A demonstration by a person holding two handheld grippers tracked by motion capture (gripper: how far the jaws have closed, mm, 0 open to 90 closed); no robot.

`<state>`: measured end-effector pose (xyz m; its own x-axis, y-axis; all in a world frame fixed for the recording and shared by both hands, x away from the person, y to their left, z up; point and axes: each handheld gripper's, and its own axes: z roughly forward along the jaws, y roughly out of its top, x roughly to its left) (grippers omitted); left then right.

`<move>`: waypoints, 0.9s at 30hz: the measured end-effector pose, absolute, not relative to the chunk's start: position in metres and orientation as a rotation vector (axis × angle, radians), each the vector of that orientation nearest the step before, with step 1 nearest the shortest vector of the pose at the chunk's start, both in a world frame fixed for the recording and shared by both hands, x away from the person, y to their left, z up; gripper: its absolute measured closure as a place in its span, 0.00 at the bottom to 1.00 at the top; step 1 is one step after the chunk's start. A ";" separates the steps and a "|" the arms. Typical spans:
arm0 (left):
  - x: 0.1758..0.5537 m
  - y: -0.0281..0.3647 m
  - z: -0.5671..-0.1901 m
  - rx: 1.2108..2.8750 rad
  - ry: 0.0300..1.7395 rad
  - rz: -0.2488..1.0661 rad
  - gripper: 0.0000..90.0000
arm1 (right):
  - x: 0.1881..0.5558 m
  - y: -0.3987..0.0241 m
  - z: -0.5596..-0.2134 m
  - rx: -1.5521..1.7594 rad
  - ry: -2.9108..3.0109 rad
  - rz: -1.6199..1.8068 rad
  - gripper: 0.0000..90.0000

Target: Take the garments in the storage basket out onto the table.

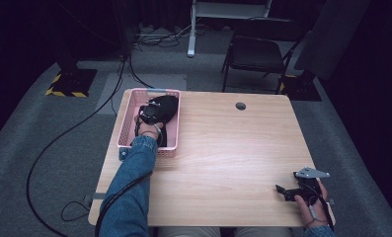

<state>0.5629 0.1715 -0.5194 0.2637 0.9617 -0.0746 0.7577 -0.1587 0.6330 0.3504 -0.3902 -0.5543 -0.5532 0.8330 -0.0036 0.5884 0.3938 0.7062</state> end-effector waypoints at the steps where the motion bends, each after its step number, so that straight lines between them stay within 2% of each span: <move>1: 0.561 0.171 -0.517 1.960 1.543 0.489 0.56 | 0.350 -0.390 -0.554 1.230 2.300 0.948 0.00; 27: 0.536 0.159 -0.462 1.763 1.383 0.682 0.56 | 0.350 -0.390 -0.554 1.230 2.300 0.948 0.00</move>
<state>0.5360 0.1590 -0.4617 0.2646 0.9630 -0.0516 0.5453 -0.1053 0.8316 0.3504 -0.3902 -0.5543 -0.5537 0.8327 -0.0046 0.5876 0.3946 0.7064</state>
